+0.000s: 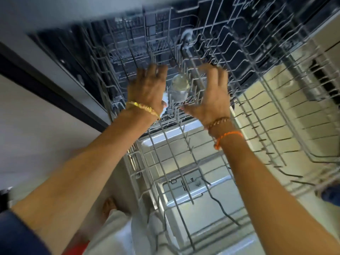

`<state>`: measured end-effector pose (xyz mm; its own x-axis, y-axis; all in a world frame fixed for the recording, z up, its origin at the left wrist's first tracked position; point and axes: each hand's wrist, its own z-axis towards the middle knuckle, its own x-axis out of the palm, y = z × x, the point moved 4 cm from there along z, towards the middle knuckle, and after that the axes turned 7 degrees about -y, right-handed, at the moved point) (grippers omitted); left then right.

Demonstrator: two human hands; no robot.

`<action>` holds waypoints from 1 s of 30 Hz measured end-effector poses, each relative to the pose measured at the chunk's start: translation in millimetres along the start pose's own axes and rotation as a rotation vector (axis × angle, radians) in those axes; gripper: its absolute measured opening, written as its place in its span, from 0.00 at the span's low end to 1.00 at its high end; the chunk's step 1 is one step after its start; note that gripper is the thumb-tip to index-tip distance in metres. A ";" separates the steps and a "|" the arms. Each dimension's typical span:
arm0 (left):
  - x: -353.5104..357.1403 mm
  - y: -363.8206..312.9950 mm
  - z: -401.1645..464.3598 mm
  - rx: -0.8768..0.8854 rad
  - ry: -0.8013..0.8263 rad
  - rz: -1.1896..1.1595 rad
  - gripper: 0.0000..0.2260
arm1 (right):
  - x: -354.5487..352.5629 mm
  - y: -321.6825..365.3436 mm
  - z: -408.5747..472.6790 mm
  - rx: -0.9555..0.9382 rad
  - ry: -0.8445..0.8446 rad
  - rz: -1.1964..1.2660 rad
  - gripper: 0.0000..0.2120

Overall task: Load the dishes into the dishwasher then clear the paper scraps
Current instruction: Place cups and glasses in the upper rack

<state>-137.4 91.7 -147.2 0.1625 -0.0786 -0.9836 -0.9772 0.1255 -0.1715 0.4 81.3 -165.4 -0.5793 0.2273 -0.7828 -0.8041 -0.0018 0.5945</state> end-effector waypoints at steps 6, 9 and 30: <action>-90.1 -21.6 -90.2 0.347 -0.294 -0.325 0.13 | -94.5 73.5 -75.0 0.172 -0.467 0.578 0.19; -149.1 0.7 -130.2 0.384 -0.445 -0.461 0.07 | -135.4 141.2 -85.8 0.127 -0.514 0.766 0.15; -333.5 395.0 -232.1 -0.516 -0.958 -0.504 0.17 | 25.9 548.2 -48.1 -0.354 0.182 0.685 0.26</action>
<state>-609.3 -62.1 126.1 0.3647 0.7905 -0.4921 -0.6780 -0.1368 -0.7222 -461.8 39.3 131.4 -0.9488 -0.0996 -0.2996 -0.2374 -0.4004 0.8850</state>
